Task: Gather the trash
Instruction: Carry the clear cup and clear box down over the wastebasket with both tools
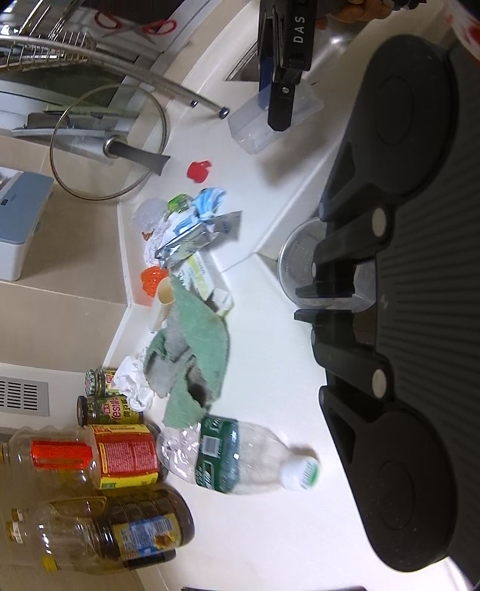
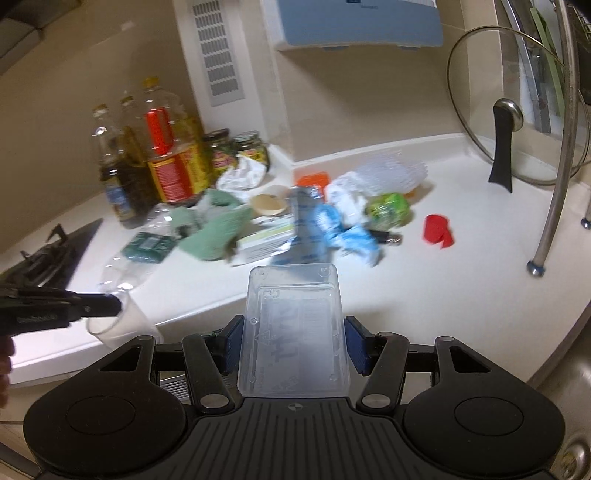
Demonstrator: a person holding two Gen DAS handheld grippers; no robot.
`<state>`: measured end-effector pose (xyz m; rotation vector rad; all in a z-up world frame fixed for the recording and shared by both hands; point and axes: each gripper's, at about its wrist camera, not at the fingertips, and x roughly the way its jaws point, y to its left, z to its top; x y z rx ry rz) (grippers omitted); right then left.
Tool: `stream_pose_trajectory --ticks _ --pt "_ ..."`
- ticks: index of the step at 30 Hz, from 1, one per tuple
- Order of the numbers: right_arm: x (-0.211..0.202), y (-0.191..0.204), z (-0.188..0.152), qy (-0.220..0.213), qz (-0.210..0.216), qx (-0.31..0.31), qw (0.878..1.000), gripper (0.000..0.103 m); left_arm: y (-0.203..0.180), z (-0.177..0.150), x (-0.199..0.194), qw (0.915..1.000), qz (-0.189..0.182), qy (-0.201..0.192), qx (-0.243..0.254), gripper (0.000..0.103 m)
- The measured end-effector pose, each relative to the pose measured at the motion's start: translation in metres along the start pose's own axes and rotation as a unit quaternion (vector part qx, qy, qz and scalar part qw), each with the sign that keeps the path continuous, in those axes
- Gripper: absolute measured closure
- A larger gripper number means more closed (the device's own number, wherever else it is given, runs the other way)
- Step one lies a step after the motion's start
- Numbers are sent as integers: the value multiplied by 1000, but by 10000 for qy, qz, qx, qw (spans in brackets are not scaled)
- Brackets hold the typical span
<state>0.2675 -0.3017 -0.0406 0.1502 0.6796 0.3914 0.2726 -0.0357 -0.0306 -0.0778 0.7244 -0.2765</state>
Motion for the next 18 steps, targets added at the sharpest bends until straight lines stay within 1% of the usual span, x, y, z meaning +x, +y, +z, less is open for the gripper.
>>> stream_pose_trajectory --ticks 6,10,15,18 --pt "-14 39 -31 57 105 181 9998 46 11 -25 -25 9999 -101 54 77 98" --pt "-18 62 -53 179 118 223 9995 46 17 -42 -35 9997 -182 136 116 98" --pt "-13 73 -83 393 74 390 9984 46 21 -65 -35 9991 -276 318 98 98" --pt "-2 73 -101 617 29 475 9970 46 22 -78 -28 9984 -295 483 29 98"
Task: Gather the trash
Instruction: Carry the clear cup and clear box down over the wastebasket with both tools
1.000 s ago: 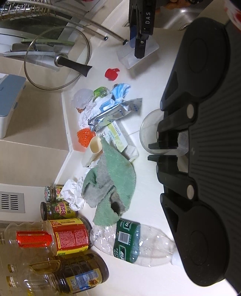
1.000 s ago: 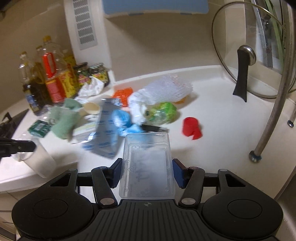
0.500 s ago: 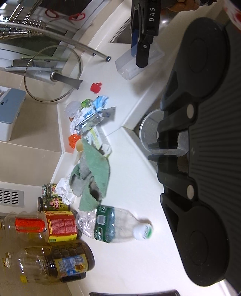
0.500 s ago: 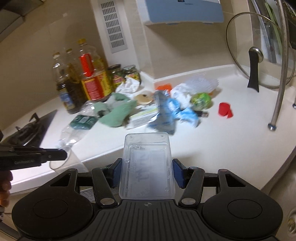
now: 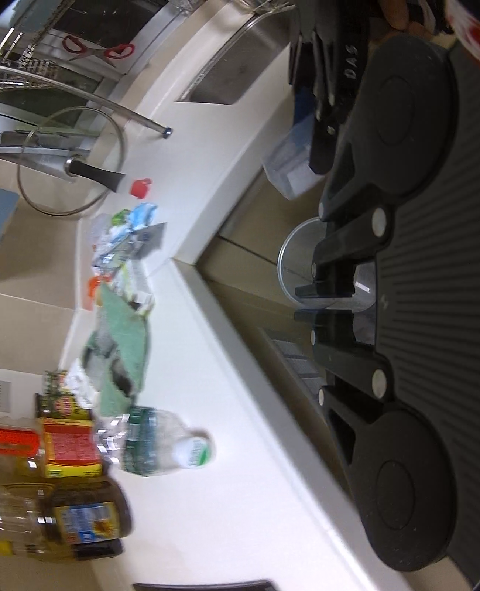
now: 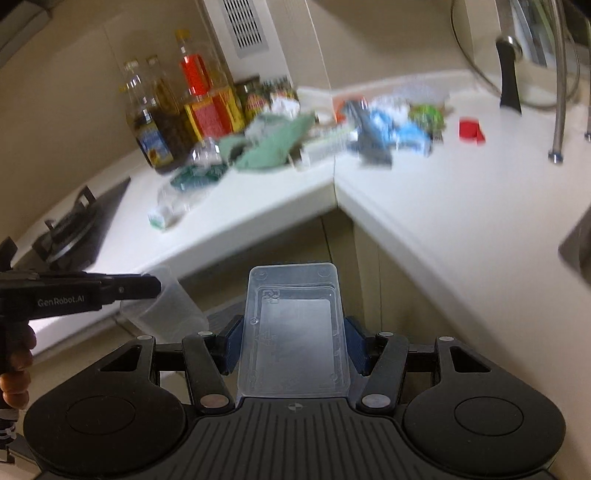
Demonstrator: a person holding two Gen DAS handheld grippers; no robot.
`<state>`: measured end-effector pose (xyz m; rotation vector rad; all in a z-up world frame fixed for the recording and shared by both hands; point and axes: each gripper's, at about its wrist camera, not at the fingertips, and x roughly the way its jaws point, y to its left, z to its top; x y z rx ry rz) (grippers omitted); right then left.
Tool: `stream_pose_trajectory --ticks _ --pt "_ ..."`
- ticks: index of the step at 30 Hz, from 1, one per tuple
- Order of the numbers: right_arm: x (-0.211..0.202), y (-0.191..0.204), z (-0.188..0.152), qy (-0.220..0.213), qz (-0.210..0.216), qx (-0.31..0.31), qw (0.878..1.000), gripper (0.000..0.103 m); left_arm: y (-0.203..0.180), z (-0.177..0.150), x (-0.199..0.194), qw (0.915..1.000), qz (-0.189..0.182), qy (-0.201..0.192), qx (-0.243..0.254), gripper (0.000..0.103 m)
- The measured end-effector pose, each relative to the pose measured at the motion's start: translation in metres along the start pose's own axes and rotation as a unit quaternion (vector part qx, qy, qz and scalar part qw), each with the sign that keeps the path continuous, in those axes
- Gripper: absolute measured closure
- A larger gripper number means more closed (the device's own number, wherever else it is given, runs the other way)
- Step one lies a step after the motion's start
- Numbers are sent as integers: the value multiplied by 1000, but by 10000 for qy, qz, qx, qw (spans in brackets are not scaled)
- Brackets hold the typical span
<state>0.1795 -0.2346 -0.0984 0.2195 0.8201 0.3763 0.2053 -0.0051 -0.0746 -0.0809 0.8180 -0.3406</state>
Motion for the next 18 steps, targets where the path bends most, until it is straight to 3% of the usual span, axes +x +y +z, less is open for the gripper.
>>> stream_pose_trajectory --ticks 6,18 --pt "36 -12 -28 349 -69 87 9993 46 0 -23 29 9995 43 223 -206 98" --pt "122 -48 -67 903 -97 30 9959 46 11 -75 132 9938 527 702 -681 98"
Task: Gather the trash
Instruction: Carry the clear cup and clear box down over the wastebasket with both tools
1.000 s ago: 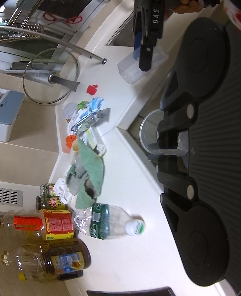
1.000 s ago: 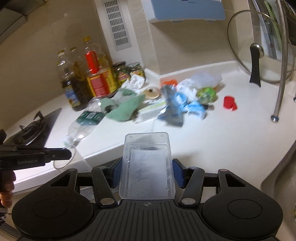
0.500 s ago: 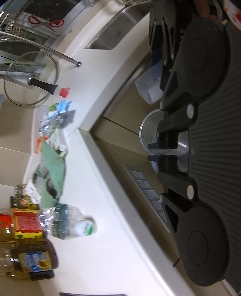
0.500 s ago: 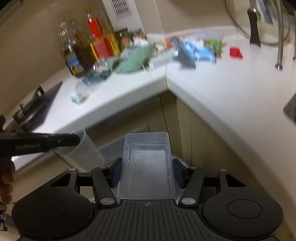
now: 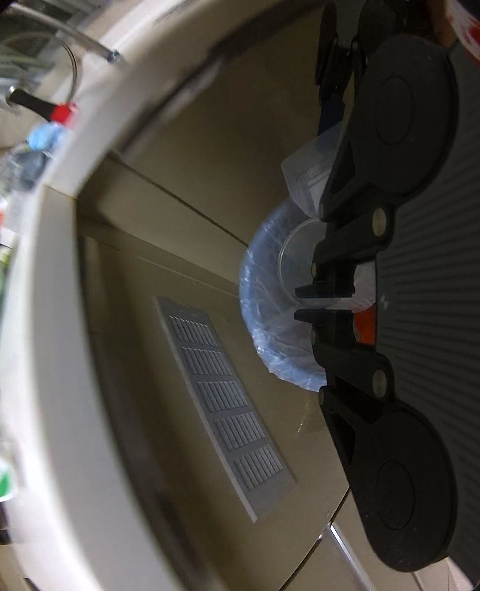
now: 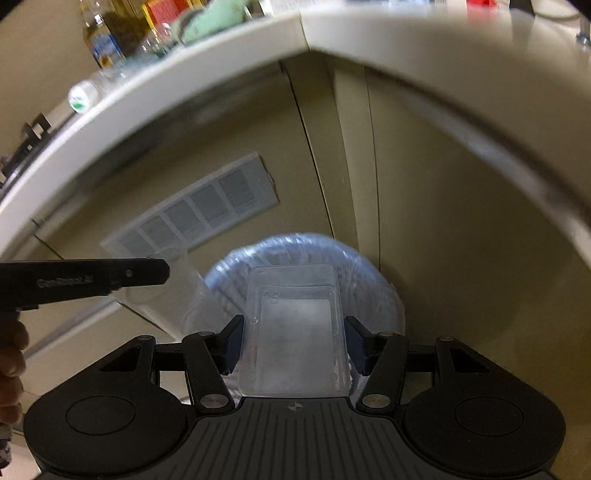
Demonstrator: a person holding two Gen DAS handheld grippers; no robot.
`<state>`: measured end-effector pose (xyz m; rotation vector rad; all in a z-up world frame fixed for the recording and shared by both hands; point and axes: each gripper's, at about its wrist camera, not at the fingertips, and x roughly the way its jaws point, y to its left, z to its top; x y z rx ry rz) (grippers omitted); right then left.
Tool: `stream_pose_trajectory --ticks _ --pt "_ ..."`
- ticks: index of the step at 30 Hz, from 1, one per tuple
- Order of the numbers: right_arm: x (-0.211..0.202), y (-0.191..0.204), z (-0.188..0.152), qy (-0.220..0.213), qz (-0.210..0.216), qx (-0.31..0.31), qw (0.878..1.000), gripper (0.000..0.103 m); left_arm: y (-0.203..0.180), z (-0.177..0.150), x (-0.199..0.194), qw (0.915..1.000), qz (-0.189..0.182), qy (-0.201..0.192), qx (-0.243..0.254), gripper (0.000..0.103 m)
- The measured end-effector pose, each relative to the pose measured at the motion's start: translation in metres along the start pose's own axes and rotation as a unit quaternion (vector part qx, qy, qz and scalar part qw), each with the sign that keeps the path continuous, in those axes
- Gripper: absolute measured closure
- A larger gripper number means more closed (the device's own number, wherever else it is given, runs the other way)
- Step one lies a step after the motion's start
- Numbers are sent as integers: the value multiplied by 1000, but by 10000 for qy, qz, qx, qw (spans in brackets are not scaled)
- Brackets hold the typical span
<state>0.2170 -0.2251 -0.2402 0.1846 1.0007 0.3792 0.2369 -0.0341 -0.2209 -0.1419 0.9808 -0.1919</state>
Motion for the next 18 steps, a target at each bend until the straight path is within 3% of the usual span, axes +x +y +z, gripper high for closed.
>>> stream_pose_trajectory --ticks 10,18 --pt "47 -34 -14 158 -6 1 9999 46 3 -11 70 9992 316 217 -125 98" --pt "64 -47 -14 157 -36 64 9998 46 4 -12 94 9989 353 273 -115 98"
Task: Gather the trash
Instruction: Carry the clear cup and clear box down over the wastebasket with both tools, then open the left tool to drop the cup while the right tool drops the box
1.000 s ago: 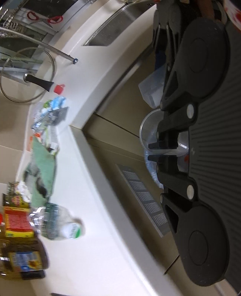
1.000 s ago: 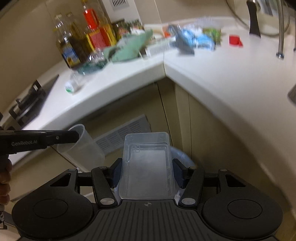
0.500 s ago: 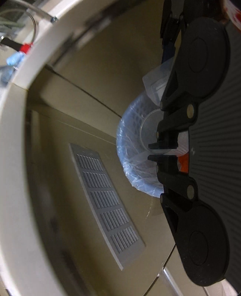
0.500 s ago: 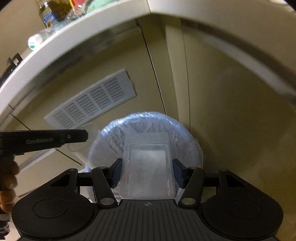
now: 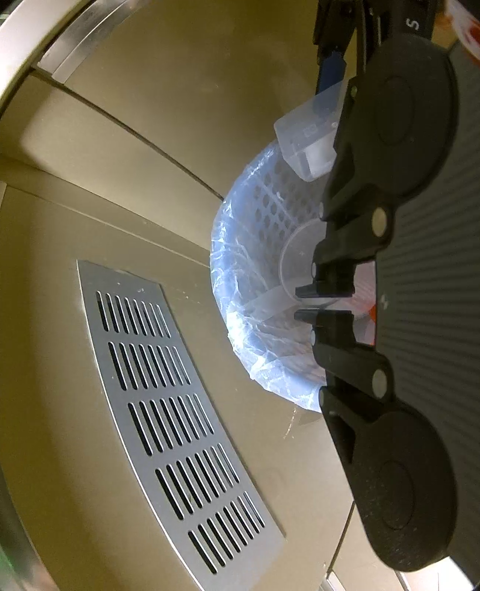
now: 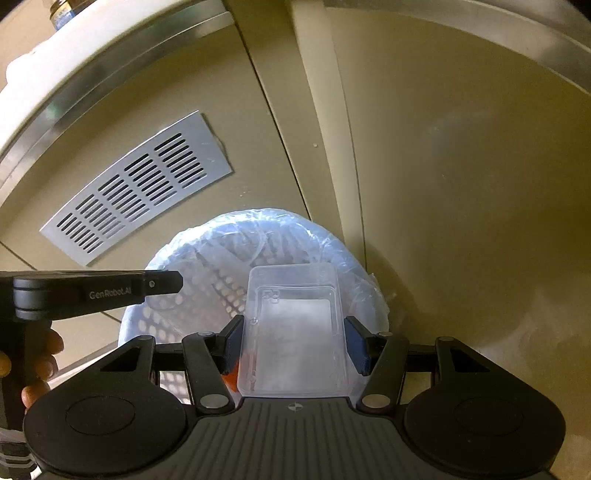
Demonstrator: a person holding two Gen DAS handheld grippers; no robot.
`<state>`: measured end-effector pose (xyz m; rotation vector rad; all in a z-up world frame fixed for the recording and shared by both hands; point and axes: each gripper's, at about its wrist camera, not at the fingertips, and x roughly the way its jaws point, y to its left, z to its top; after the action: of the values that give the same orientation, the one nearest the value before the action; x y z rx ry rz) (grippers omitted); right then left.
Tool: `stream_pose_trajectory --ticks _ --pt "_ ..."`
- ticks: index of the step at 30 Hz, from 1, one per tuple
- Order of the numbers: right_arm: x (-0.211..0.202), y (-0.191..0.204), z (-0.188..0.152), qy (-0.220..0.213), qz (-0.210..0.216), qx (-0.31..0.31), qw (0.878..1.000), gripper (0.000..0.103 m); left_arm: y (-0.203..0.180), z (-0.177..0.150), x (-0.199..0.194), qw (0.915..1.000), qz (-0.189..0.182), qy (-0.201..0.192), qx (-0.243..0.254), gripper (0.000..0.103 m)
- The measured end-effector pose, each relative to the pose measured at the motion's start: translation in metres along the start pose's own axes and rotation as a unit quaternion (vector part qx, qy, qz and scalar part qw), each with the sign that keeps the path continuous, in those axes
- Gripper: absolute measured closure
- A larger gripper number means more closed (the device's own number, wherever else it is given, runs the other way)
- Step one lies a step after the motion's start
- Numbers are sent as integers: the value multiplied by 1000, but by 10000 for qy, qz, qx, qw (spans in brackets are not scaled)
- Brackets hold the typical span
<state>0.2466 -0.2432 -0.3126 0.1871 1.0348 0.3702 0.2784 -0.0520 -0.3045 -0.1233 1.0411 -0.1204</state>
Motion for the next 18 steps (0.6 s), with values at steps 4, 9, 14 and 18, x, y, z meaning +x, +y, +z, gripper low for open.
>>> stream_pose_trajectory --ticks 4,9,14,18 --pt "0 0 0 3 -16 0 10000 46 -1 3 -1 9999 -55 -110 -14 76" --pt "-3 2 1 24 -12 -11 10000 46 0 4 -14 9998 -130 -165 19 76" --pt "-7 6 3 42 18 -6 10000 46 12 -4 -33 9998 -101 -50 -161 76" --pt "-8 10 1 63 38 -6 10000 46 23 -9 -47 9993 -94 4 -354 76"
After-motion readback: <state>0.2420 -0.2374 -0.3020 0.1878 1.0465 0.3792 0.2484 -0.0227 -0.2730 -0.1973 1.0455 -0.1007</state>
